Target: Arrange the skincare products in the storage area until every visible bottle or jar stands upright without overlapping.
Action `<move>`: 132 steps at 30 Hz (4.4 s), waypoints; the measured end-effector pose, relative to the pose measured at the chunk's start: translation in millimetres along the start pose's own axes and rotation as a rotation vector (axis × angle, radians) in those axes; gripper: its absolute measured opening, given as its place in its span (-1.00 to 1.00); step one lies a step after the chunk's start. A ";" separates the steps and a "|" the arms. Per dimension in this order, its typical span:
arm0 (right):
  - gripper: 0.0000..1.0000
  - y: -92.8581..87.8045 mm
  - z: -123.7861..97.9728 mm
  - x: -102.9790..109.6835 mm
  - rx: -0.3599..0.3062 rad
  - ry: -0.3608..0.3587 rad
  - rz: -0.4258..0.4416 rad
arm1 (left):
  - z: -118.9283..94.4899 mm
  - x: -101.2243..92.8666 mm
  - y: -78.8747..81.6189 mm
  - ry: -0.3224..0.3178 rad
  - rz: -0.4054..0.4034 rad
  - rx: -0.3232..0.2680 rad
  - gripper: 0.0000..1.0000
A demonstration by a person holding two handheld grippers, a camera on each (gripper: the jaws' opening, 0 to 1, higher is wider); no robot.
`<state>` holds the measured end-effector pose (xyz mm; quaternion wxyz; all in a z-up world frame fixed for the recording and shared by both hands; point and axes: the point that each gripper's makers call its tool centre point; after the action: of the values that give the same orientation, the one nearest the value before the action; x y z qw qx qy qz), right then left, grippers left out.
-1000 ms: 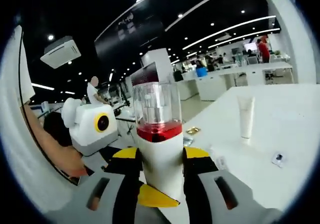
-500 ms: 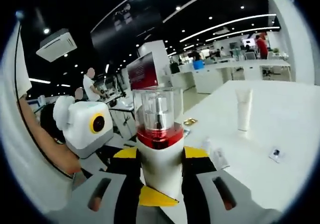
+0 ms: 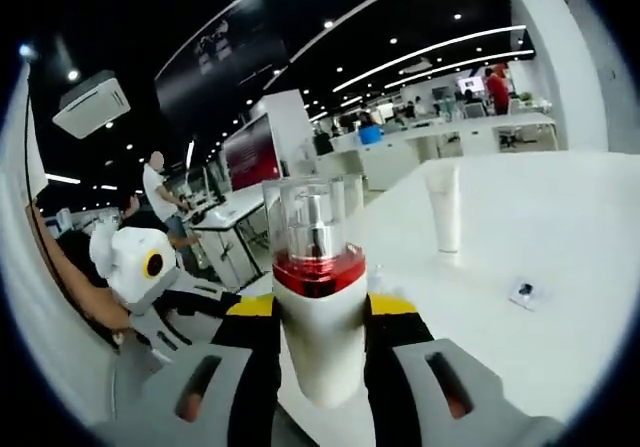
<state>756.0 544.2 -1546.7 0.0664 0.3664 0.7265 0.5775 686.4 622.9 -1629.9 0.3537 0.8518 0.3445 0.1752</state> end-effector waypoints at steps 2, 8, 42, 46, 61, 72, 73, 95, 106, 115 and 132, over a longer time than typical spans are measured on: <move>-0.44 -3.8 -3.1 -11.2 0.003 -0.027 0.005 | -0.8 2.4 -17.4 0.021 0.078 0.060 0.10; -0.44 -22.1 -5.9 -33.6 0.010 -0.062 -0.028 | -2.9 -2.1 -43.3 0.022 0.151 0.113 0.10; -0.42 -69.3 7.2 -68.0 0.068 -0.144 -0.268 | -1.6 -6.2 -39.4 0.037 0.268 0.109 0.05; -0.42 -70.9 4.3 -70.3 0.037 -0.149 -0.264 | -1.0 -4.9 -40.3 0.039 0.259 0.113 0.05; -0.36 -69.0 1.5 -75.3 0.023 -0.188 -0.232 | -5.3 3.3 -36.5 0.089 0.292 0.106 -0.03; 0.06 -68.0 -14.0 -74.6 -0.003 -0.248 -0.103 | -4.5 4.6 -40.5 0.086 0.272 0.116 -0.10; 0.08 -69.2 -16.5 -73.4 -0.014 -0.250 -0.076 | -4.2 4.0 -40.8 0.083 0.272 0.115 -0.10; 0.34 -80.1 -31.6 -44.2 0.007 -0.279 -0.013 | -1.1 2.2 -57.1 0.047 0.247 0.180 -0.20; 0.28 -85.8 -30.5 -48.3 0.078 -0.310 -0.091 | 0.6 5.1 -63.9 0.028 0.208 0.221 -0.20; 0.26 -82.5 -29.1 -50.3 0.108 -0.309 -0.167 | -6.4 30.0 -96.3 0.069 0.262 0.398 -0.39; -0.10 -63.6 -1.4 -72.3 0.134 -0.296 -0.146 | -1.2 25.5 -85.7 0.072 0.221 0.324 -0.43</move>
<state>778.5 494.9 -1626.4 0.1900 0.3972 0.7704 0.4612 663.9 685.6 -1689.6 0.1779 0.9235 0.2849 0.1853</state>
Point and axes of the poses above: the point that each gripper's makers call its tool centre point, and the gripper's own axes: z roughly forward along the fingers, x roughly to its left, y roughly out of its top, and after that the axes turned 5 degrees about x, right-handed
